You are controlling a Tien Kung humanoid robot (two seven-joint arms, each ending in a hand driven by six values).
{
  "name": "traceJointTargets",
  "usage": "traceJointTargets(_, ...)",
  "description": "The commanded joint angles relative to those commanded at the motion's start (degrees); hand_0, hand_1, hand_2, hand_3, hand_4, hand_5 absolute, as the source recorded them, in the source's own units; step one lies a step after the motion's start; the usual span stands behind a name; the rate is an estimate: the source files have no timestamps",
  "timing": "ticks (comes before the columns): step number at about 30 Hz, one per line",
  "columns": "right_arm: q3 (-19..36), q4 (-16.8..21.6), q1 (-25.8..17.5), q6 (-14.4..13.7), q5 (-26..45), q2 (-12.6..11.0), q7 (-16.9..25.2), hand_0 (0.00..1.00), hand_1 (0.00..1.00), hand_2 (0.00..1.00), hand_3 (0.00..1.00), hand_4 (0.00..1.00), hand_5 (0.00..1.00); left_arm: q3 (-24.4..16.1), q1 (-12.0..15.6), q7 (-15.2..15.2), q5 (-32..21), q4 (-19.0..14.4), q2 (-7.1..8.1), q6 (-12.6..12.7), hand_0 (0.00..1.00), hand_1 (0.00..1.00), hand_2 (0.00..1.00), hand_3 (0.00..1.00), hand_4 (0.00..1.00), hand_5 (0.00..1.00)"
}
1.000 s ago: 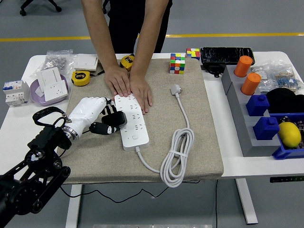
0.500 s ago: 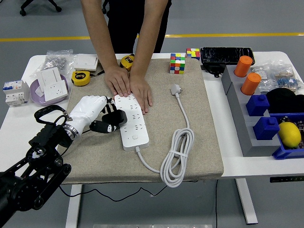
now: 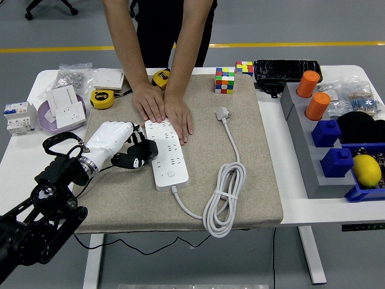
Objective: Pick up the plug,place it near the board,insert it into the board,press the button
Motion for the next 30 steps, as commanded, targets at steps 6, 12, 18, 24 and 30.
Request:
traceJointTargets(6,0.0,0.0,0.0,0.0,0.1,0.0,0.0,0.817,0.716,0.714,0.691,0.998,0.633,0.7,-0.4,0.1,0.0,0.3,0.08,-0.3,0.58,0.488,0.406,0.489,0.506,0.002)
traceJointTargets(12,0.0,0.0,0.0,-0.1,0.1,-0.1,0.1,0.816,0.716,0.714,0.69,0.998,0.632,1.4,-0.6,0.2,0.0,0.4,0.03,-0.5,0.587,0.489,0.408,0.493,0.512,0.002)
traceJointTargets(18,0.5,0.0,0.1,0.1,-0.3,-0.1,0.1,0.816,0.716,0.714,0.69,0.998,0.633,1.3,-0.7,0.2,0.0,0.3,0.12,-0.7,0.588,0.489,0.41,0.499,0.522,0.002)
traceJointTargets(24,0.9,0.0,0.1,0.4,-0.3,-0.1,0.5,0.82,0.717,0.714,0.692,0.998,0.633,1.1,-0.8,0.1,0.0,0.3,0.15,-1.0,0.604,0.532,0.496,0.56,0.595,0.002)
traceJointTargets(30,1.9,0.0,0.1,1.4,-0.9,-0.1,0.5,0.856,0.718,0.717,0.701,0.998,0.639,1.0,-0.6,0.2,0.0,0.3,0.24,-2.1,0.713,0.789,0.729,0.621,0.798,0.061)
